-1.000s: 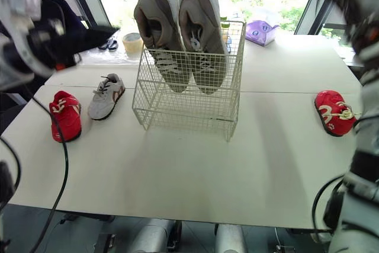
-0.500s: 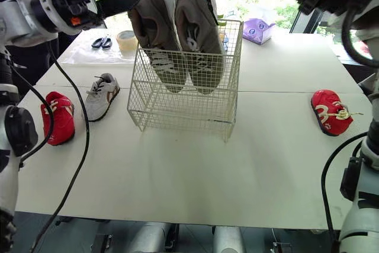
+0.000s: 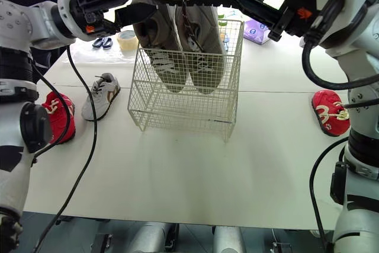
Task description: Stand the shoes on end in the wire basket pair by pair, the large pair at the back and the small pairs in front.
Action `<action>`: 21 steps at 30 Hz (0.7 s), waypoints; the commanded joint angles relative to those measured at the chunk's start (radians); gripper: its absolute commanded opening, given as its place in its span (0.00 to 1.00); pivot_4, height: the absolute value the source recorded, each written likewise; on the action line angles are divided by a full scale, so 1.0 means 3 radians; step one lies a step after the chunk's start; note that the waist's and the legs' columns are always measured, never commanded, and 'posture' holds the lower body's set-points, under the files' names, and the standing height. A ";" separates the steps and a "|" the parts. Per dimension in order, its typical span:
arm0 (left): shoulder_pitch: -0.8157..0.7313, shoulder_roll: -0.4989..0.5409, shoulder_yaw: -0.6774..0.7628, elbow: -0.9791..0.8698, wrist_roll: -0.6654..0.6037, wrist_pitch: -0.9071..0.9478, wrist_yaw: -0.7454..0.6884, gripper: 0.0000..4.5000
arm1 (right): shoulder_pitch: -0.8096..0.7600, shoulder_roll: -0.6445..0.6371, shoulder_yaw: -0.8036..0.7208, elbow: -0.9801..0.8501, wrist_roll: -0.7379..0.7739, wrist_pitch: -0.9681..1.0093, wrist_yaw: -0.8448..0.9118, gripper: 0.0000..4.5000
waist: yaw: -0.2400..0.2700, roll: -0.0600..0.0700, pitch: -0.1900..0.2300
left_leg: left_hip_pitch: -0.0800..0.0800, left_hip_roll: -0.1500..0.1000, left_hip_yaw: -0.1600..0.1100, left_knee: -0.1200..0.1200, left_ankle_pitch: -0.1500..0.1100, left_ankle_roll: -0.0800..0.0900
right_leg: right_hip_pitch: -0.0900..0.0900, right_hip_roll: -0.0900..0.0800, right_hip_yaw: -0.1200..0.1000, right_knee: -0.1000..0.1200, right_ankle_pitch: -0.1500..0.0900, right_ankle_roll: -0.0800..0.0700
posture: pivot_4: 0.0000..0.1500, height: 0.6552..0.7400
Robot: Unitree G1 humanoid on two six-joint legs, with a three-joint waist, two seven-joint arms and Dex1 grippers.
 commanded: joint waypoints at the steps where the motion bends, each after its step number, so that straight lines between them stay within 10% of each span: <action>1: -0.0160 0.0050 0.0039 -0.0097 0.0076 -0.0058 -0.0213 1.00 | -0.0033 0.0035 0.0021 -0.0026 -0.0072 -0.0080 0.0050 0.36 | 0.0000 0.0000 0.0000 | 0.0000 0.0000 0.0000 0.0000 0.0000 0.0000 | -0.0001 0.0000 0.0000 0.0000 0.0000 0.0000 | 1.00 0.05; 21: -0.0329 -0.0031 0.0119 0.0270 0.0472 -0.0453 -0.0514 1.00 | -0.0184 0.0203 -0.0146 0.0390 0.0073 -0.0142 0.0165 0.36 | 0.0000 -0.0001 0.0000 | 0.0001 0.0000 0.0000 0.0001 0.0001 -0.0002 | 0.0000 0.0001 0.0000 0.0003 0.0000 0.0000 | 1.00 0.05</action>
